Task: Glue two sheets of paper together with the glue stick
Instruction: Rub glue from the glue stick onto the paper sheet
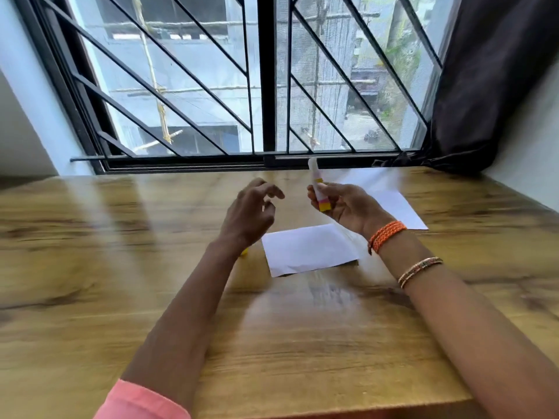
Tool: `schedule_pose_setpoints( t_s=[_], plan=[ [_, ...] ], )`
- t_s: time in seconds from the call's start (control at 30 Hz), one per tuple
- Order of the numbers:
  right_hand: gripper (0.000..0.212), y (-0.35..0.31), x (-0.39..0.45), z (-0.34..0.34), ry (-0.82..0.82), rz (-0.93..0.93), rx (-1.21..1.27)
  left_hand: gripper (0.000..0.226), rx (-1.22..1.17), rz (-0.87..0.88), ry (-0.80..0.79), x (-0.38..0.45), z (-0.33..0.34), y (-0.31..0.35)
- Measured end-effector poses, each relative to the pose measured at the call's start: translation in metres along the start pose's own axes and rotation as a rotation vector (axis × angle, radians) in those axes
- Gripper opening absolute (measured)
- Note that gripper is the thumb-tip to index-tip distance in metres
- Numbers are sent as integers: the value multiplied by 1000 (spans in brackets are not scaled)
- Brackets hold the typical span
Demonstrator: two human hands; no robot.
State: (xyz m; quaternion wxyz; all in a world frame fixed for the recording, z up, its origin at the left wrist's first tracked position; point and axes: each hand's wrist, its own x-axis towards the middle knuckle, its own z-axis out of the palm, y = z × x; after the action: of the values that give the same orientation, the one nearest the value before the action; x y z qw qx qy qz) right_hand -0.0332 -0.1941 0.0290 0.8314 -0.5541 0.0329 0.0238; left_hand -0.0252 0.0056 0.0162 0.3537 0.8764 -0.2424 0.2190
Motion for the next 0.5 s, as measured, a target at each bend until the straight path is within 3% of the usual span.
schedule_pose_setpoints(
  t_s=[0.23, 0.5],
  plan=[
    [27, 24, 23, 45, -117, -89, -128, 36, 110, -241, 98, -3, -22, -54],
    [30, 54, 43, 82, 49, -266, -412, 34, -53, -435, 53, -7, -17, -71]
  ],
)
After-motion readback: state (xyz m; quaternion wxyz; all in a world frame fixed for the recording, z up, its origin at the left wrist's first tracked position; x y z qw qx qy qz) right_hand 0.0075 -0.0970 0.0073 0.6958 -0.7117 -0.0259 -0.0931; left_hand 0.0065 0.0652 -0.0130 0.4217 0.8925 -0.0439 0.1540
